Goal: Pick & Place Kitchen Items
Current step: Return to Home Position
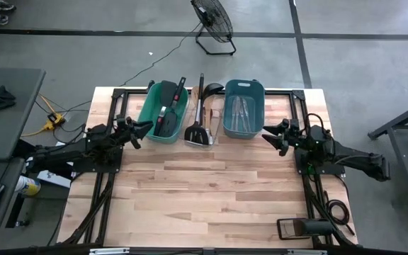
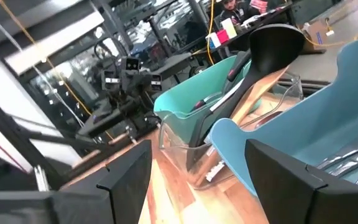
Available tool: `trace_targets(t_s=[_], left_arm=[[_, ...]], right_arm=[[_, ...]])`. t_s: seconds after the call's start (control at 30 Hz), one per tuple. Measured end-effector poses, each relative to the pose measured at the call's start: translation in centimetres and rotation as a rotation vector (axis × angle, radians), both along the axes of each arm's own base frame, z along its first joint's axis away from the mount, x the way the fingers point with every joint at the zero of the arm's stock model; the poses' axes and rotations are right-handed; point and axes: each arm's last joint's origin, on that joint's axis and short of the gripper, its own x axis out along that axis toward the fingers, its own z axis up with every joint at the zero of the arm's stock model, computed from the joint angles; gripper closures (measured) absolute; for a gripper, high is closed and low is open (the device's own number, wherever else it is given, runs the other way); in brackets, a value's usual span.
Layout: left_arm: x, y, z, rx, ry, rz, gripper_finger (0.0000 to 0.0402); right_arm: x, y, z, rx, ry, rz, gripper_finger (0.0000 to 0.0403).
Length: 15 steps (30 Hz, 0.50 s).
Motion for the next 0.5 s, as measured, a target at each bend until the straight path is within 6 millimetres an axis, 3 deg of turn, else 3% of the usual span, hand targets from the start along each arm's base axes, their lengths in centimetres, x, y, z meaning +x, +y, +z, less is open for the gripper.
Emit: trace_targets(t_s=[0.17,0.3,0.5], left_arm=[[0.0,0.0,-0.1,0.015,0.027,0.011,0.0311],[-0.1,0.0,0.5,0.19,0.05,0.031,0.0311],[0.0,-0.5,1.1,0.398,0.051,-0.092,0.0311]], right_arm=[[0.1,-0.1,-0.1,-0.053,0.032,-0.01,0.0153],[0.1,0.0,-0.1,-0.059,0.036,0.001,0.0153],[0.1,0.1,-0.1,-0.072,0.037,0.041,0.0153]])
